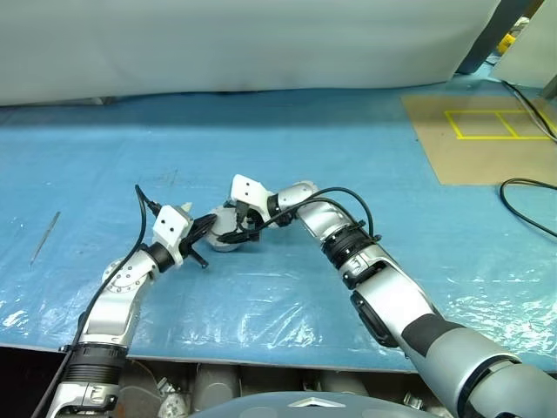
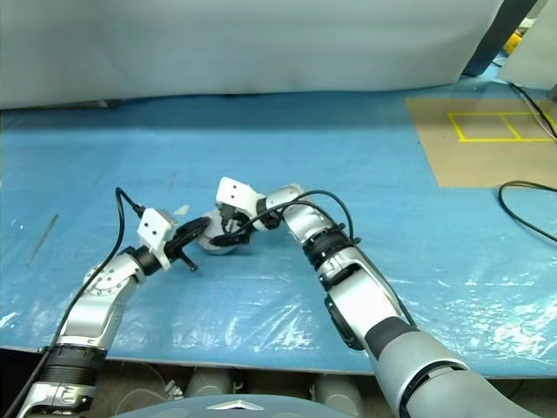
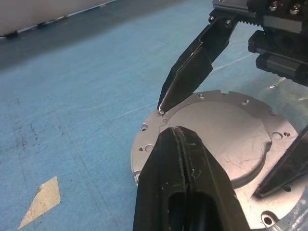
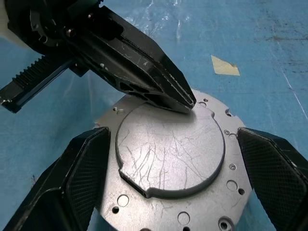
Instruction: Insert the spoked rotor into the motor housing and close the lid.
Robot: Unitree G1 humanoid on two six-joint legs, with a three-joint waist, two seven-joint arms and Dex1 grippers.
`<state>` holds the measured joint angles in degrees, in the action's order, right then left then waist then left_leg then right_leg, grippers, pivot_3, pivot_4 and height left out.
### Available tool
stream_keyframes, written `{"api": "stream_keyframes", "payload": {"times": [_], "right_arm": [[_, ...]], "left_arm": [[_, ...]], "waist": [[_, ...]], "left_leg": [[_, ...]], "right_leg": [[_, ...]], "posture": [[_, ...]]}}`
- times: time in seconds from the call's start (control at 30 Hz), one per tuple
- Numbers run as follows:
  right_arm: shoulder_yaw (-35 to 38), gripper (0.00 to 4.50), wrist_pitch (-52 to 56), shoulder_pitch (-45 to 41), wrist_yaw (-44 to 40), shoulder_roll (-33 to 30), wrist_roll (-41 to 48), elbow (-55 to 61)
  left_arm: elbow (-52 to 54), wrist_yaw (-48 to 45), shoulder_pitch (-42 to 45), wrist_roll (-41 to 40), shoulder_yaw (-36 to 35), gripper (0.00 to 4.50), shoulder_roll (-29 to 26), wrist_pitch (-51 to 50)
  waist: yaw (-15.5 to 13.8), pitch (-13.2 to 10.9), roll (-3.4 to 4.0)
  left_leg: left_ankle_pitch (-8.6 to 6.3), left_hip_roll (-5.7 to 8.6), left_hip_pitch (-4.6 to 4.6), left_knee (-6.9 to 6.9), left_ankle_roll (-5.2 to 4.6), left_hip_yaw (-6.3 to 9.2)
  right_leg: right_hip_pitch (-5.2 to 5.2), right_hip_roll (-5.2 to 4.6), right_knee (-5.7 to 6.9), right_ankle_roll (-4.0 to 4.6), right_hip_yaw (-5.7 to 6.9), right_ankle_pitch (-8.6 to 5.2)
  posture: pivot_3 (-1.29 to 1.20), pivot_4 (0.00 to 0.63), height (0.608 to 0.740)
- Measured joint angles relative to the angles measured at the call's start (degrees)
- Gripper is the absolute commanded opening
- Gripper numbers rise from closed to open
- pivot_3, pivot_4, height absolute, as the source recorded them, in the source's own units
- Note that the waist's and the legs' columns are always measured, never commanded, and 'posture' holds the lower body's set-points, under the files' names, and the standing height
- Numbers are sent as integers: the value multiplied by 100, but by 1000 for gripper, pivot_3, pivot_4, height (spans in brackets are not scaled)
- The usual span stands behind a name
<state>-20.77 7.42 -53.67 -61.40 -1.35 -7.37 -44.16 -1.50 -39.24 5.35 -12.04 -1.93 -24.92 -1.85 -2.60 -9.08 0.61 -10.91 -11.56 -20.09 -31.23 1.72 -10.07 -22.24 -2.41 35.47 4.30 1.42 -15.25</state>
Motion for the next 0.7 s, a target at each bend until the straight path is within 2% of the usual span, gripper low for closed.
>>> {"api": "stream_keyframes", "payload": {"times": [0.17, 0.3, 0.43, 0.7], "right_arm": [[162, 4467, -129, 71, -100, -105, 232, 42], [582, 4467, 60, 56, 144, -78, 548, 39], [900, 4467, 985, -22, 334, -71, 790, 38], [974, 4467, 4000, 111, 415, 109, 1286, 442]], "left_arm": [[112, -108, -49, -46, -6, 0, -132, -113], [158, -123, -68, -45, -6, 0, -149, -146], [192, -123, -93, -44, -2, 0, -150, -169], [201, -119, -113, -41, 3, 0, -142, -169]], "waist": [[7, -2, -2], [8, -3, -4], [4, -3, -4], [2, -3, -3]], "left_leg": [[0, -2, -12, 2, 0, 0], [0, -1, -16, 2, 0, 0], [4, 0, -15, 2, 7, 0], [11, -2, -4, 5, 21, 1]], "right_leg": [[-13, 2, 2, -1, 1, 0], [-16, 2, 2, -1, 1, 1], [-14, 2, 1, 0, 1, 0], [-7, 4, 1, -1, 2, 0]], "posture": [[0, 150, 740], [0, 150, 740], [0, 150, 740], [0, 150, 740]]}}
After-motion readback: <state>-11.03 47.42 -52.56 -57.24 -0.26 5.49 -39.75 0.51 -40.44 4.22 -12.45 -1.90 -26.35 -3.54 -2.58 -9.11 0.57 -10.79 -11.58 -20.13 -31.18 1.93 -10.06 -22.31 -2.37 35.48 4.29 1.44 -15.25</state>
